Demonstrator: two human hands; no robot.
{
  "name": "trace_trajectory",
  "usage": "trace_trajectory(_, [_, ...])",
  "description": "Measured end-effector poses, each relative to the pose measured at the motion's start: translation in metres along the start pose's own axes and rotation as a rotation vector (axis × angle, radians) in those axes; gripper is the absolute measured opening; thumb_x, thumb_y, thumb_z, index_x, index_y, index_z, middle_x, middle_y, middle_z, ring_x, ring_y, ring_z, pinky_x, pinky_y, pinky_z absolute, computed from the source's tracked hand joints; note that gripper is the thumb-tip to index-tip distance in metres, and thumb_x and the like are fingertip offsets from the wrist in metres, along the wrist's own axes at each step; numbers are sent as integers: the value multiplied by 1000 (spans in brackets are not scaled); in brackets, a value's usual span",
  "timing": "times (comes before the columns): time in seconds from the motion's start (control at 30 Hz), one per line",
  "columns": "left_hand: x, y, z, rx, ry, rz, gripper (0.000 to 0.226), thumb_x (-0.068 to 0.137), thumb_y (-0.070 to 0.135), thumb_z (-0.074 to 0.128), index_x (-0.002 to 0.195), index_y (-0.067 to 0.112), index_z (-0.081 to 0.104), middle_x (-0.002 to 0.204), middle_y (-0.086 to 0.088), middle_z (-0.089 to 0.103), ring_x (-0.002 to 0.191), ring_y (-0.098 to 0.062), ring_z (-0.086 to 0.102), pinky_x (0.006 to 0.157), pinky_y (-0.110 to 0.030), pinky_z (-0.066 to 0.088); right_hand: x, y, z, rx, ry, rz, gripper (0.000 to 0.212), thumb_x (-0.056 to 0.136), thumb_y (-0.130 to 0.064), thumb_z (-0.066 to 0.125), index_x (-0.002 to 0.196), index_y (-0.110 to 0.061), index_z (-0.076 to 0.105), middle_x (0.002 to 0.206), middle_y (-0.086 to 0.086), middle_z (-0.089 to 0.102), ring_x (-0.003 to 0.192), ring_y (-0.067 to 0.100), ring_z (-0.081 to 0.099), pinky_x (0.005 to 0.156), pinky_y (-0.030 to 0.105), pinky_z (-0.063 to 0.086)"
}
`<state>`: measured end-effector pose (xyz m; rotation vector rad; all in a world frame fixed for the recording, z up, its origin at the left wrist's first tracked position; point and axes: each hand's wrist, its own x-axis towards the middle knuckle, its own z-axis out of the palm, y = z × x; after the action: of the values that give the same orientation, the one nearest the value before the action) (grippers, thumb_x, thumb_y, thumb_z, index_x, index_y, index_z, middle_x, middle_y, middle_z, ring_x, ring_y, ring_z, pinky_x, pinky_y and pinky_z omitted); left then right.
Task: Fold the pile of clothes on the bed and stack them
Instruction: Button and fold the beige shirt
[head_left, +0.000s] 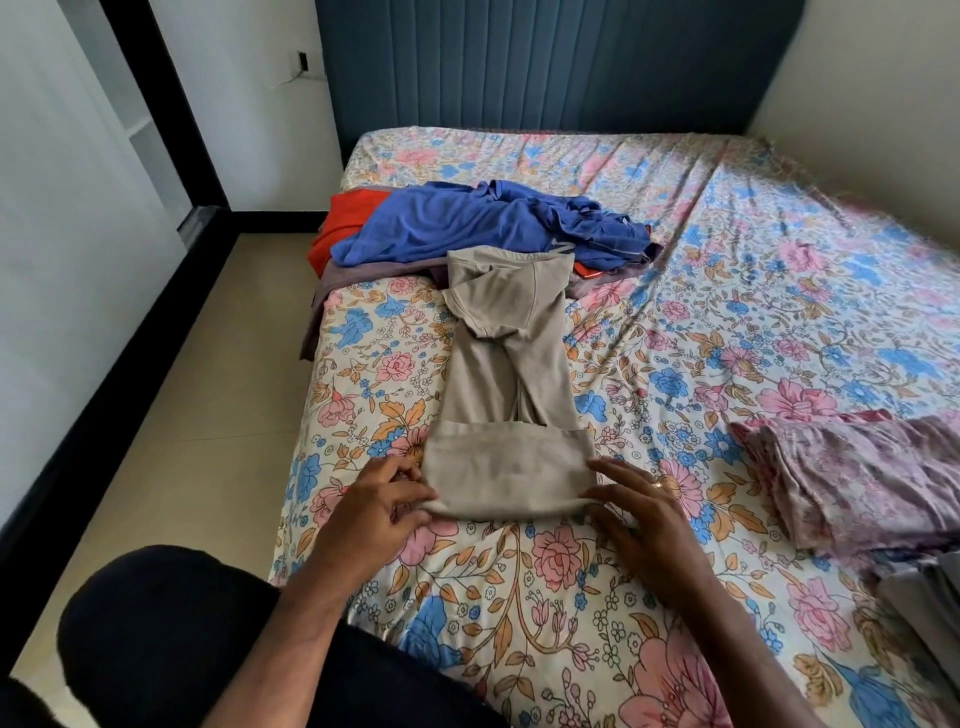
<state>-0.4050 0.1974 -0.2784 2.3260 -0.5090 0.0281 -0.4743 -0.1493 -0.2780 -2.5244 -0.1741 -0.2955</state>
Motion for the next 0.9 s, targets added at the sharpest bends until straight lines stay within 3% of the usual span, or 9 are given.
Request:
trace_trajectory(0.1, [3,4,1,-88,106,64,17,90,18,69,108,19,72,126,30,47,120,-7,52,103,-36,52,7,-12,6,208,128,21,40,103,-53,45,126,-29,67,142,-17,58,131,0,54,105,49,51])
trace_trajectory(0.17, [9,15,-3,-250,131,58,26,93,29,56,116,23,67,141,27,46,132,-1,45,107,-32,48,13,-28,5,257,229,8,26,105,-39,46,122,-29,63,123,-10,69,104,-2,66,83,29,60])
trace_trajectory(0.3, [14,41,-14,-443,108,12,37,101,21,46,135,22,58,142,6,56,124,17,46,102,-8,40,28,-54,-2,250,386,-19,11,104,-32,44,103,-27,54,82,-11,63,67,-2,58,55,7,40])
trace_trajectory(0.37, [11,46,-16,-434,160,18,23,101,32,42,115,33,60,121,5,67,104,5,61,90,-22,53,32,-64,-8,259,435,-43,15,104,-32,42,101,-22,54,75,-15,56,61,0,55,50,7,36])
trace_trajectory(0.43, [7,47,-19,-400,228,45,18,100,42,38,98,36,55,92,-2,65,73,-17,59,62,-44,56,31,-74,-11,279,460,-66,22,104,-32,41,101,-16,56,75,-15,56,63,0,57,49,7,37])
trace_trajectory(0.53, [-1,52,-27,-305,341,119,15,103,36,35,95,38,46,70,-3,51,55,-14,52,43,-38,50,23,-86,-9,333,437,-72,18,104,-31,41,97,-21,53,73,-10,57,63,4,58,47,9,37])
trace_trajectory(0.6, [-6,57,-33,-265,402,153,14,104,27,35,98,34,46,65,0,49,53,-11,53,39,-21,42,16,-96,-7,376,414,-16,18,104,-31,43,91,-23,54,68,-6,56,59,9,54,48,13,34])
trace_trajectory(0.8, [-11,73,-49,-293,434,119,23,105,34,33,94,24,50,66,2,52,57,-11,50,46,-31,40,7,-120,-16,495,324,239,26,100,-43,45,84,-25,57,72,-7,58,65,10,52,59,39,43])
trace_trajectory(0.9, [14,79,-47,-186,507,88,23,108,31,37,95,18,51,68,6,53,60,-12,52,48,-31,40,22,-123,-18,418,424,318,21,108,-32,45,92,-24,55,73,-6,59,64,3,54,59,34,41])
